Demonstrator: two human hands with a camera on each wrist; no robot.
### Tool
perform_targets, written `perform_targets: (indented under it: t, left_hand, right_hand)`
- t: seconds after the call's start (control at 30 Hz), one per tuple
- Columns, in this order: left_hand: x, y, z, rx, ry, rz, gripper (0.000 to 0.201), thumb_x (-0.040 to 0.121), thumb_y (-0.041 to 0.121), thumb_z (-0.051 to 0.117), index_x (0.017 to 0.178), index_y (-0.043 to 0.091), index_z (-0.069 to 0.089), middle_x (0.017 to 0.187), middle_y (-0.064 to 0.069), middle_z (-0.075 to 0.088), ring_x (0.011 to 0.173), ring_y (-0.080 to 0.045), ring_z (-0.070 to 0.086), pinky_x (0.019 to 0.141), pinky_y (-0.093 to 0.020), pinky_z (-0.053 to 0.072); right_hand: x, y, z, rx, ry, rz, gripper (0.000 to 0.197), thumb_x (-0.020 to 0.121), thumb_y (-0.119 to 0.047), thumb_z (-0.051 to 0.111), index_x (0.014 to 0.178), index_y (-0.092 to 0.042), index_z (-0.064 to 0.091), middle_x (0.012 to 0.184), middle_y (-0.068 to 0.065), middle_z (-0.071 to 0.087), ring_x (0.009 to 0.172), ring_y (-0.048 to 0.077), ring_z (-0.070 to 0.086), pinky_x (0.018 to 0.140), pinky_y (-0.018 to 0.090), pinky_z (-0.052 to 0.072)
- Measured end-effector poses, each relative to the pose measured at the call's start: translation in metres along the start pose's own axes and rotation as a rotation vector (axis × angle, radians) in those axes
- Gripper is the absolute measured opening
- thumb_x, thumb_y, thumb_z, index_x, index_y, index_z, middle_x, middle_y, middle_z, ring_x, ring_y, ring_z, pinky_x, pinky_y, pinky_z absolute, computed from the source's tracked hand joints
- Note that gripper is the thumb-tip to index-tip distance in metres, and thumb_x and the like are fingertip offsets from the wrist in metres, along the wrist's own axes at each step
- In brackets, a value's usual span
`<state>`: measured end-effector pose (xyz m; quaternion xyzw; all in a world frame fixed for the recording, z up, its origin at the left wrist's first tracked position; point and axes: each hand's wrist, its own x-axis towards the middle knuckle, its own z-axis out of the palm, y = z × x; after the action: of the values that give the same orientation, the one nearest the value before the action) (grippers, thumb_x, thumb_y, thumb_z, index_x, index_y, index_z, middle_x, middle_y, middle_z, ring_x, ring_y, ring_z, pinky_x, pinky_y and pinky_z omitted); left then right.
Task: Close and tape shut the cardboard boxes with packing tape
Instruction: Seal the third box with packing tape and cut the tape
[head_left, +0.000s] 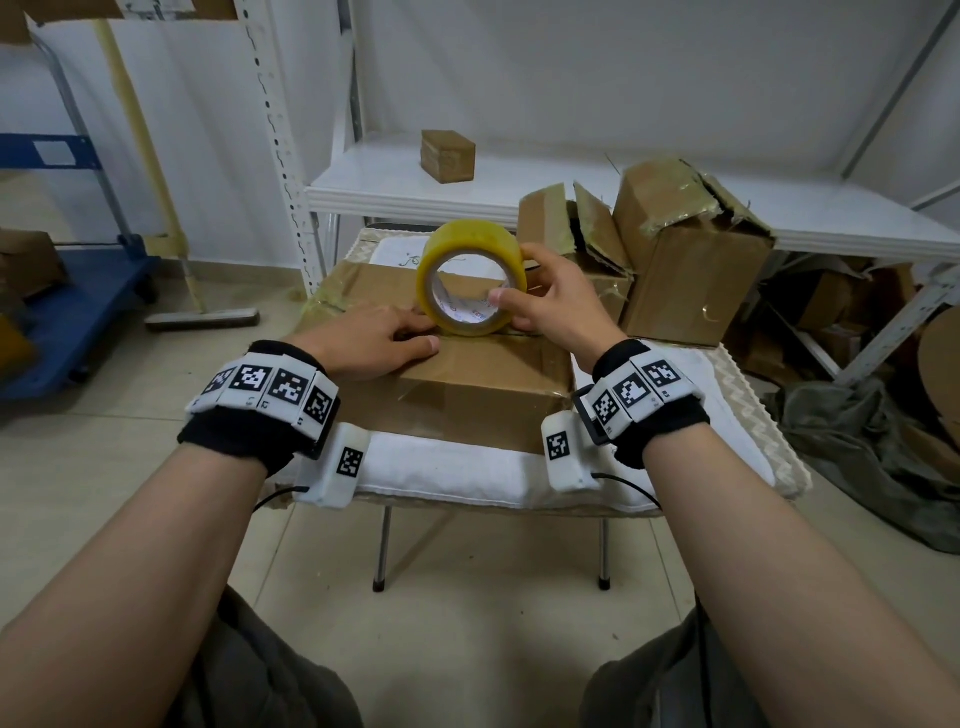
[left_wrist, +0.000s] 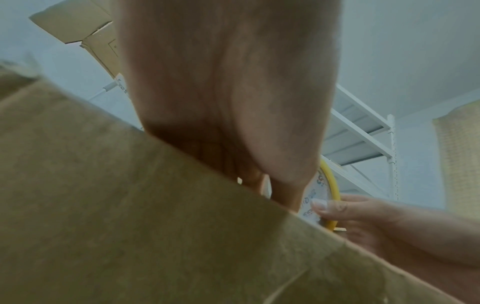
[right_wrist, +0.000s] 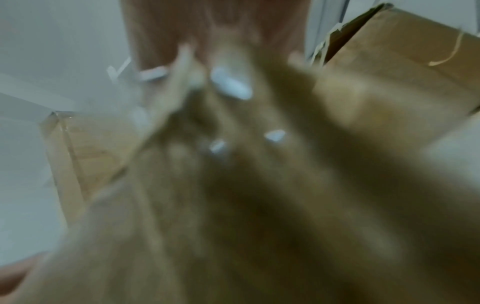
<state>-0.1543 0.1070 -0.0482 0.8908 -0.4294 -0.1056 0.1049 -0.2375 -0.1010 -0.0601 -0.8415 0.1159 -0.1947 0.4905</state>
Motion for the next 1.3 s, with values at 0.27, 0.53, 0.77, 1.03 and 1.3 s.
perform_targets:
  t: [0.27,0.53,0.77,1.03,1.3]
  left_hand:
    - [0.011,-0.009,0.004,-0.087,0.011,-0.012,0.038,0.104,0.041,0.042,0.138,0.032,0.058,0.139,0.002,0.058,0.118,-0.018,0.052,0.093,-0.025,0.032]
    - [0.028,-0.016,0.009,-0.124,0.319,-0.037,0.014,0.087,0.029,0.074,0.098,0.023,0.08,0.098,0.007,0.076,0.089,-0.01,0.059,0.087,-0.027,0.044]
    - [0.039,-0.018,-0.006,-0.257,0.28,-0.116,0.008,0.081,0.027,0.08,0.076,0.032,0.077,0.075,0.013,0.069,0.079,-0.01,0.062,0.078,-0.032,0.048]
    - [0.042,-0.023,0.005,-0.273,0.326,-0.155,0.009,0.074,0.037,0.083,0.077,0.039,0.075,0.086,0.007,0.075,0.087,-0.017,0.067,0.088,-0.043,0.055]
    - [0.041,-0.007,0.013,-0.315,0.378,-0.058,0.024,0.083,0.008,0.077,0.108,0.006,0.075,0.094,-0.002,0.065,0.087,-0.013,0.053,0.057,0.003,0.035]
  right_hand:
    - [-0.002,-0.003,-0.001,0.033,-0.015,0.044,0.046,0.09,-0.02,0.075,0.131,-0.017,0.054,0.113,0.011,0.063,0.103,0.03,0.068,0.085,0.045,0.062]
    - [-0.002,0.004,-0.007,-0.088,-0.056,0.009,0.047,0.085,-0.029,0.081,0.121,-0.014,0.056,0.116,0.006,0.067,0.104,0.021,0.066,0.096,0.045,0.056]
    - [-0.001,0.008,-0.01,-0.101,-0.093,0.012,0.054,0.086,-0.029,0.08,0.13,-0.017,0.051,0.115,0.005,0.068,0.108,0.019,0.065,0.101,0.045,0.053]
    - [-0.002,0.002,-0.007,-0.101,-0.128,0.022,0.051,0.09,-0.019,0.073,0.132,-0.018,0.044,0.115,0.01,0.065,0.105,0.025,0.065,0.096,0.043,0.055]
    - [-0.002,0.001,0.004,-0.12,-0.041,-0.009,0.045,0.089,-0.022,0.075,0.124,-0.017,0.047,0.107,0.014,0.067,0.097,0.028,0.066,0.091,0.049,0.055]
